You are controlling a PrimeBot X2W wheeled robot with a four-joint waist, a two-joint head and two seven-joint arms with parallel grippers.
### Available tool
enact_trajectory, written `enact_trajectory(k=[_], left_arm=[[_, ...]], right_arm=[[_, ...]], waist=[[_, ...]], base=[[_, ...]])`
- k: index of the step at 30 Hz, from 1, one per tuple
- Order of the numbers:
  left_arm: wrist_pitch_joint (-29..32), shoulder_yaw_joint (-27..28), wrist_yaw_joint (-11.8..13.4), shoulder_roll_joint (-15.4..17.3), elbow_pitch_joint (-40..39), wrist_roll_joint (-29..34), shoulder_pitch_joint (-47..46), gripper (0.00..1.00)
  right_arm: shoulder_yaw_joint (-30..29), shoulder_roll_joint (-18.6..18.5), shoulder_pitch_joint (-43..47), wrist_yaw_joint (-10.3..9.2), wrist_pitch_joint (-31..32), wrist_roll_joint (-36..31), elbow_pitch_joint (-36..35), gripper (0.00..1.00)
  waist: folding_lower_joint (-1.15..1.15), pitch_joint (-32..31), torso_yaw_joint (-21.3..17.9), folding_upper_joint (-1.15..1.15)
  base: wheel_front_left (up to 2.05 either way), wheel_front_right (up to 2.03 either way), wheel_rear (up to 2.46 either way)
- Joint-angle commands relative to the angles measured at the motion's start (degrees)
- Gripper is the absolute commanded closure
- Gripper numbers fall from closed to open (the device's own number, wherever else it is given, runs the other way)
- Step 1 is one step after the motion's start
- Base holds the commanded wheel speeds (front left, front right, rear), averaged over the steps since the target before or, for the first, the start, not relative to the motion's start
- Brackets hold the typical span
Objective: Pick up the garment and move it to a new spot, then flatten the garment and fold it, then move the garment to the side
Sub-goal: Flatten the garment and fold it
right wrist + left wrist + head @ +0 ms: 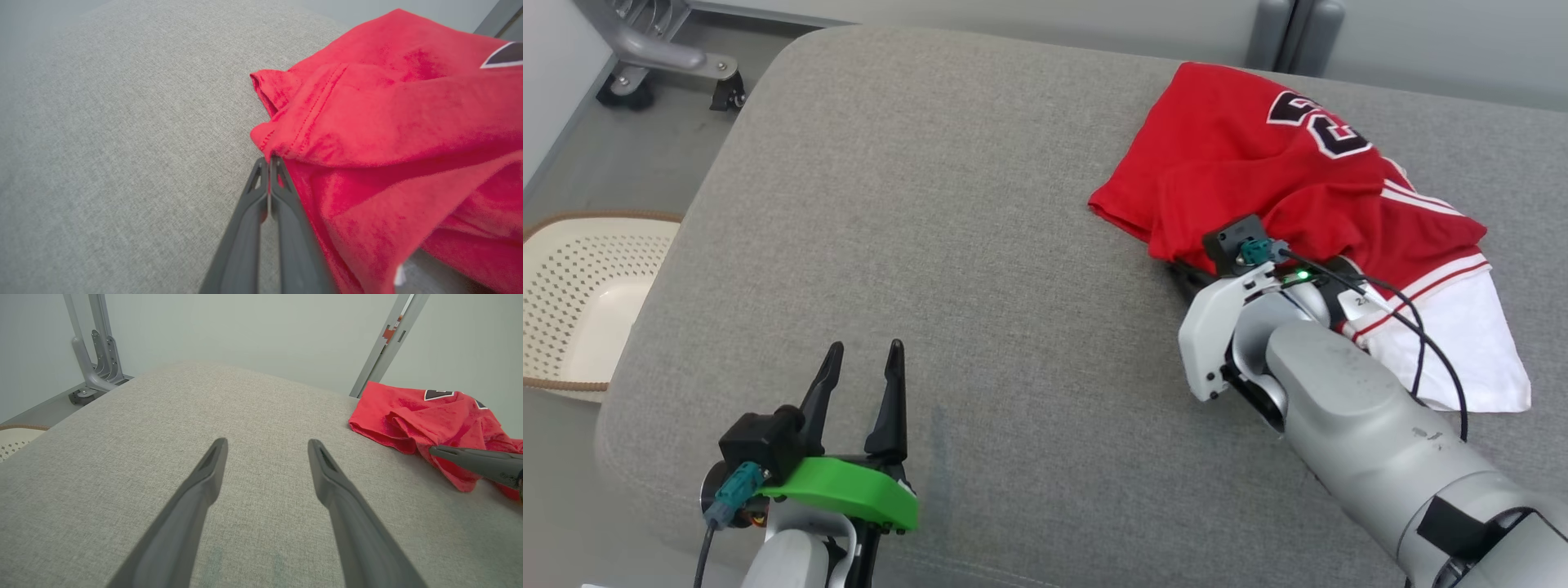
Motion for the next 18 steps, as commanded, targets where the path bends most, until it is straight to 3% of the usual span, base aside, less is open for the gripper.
enact_trajectory(k=[1, 11, 12, 13, 14, 18], left_arm=[[-0.2, 0.3, 0.0, 0.1, 0.1, 0.3, 0.8, 0.0], [-0.2, 0.9, -0.3, 0.1, 0.8, 1.4, 1.7, 0.0], [-0.2, 0.9, -0.4, 0.1, 0.9, 1.5, 1.7, 0.0], [-0.2, 0.9, -0.4, 0.1, 1.1, 1.5, 1.7, 0.0], [-0.2, 0.9, -0.4, 0.1, 1.2, 1.6, 1.7, 0.0], [-0.2, 1.1, -0.5, 0.2, 1.4, 1.7, 1.5, 0.0]], right_arm=[[1.2, 0.3, 1.7, -0.08, 0.7, 2.0, -2.0, 1.0], [11.7, 1.6, 8.7, -0.07, 8.3, 16.3, -18.3, 1.0], [12.1, 1.7, 9.2, -0.07, 8.2, 17.5, -18.8, 0.89], [12.6, 1.9, 9.7, -0.07, 8.0, 18.7, -19.2, 0.04], [13.2, 2.0, 10.0, -0.07, 7.8, 19.3, -19.1, 0.0], [13.4, 2.3, 10.3, -0.07, 6.1, 23.4, -20.5, 0.0]], waist=[[0.0, -2.3, -2.2, 0.0], [0.0, -4.6, -4.0, 0.0], [0.0, -4.7, -4.1, 0.0], [0.0, -4.7, -4.2, 0.0], [0.0, -4.7, -4.3, 0.0], [0.0, -5.0, -4.9, 0.0]], base=[[0.0, 0.0, 0.0], [0.0, 0.0, 0.0], [0.0, 0.0, 0.0], [0.0, 0.0, 0.0], [0.0, 0.0, 0.0], [0.0, 0.0, 0.0]])
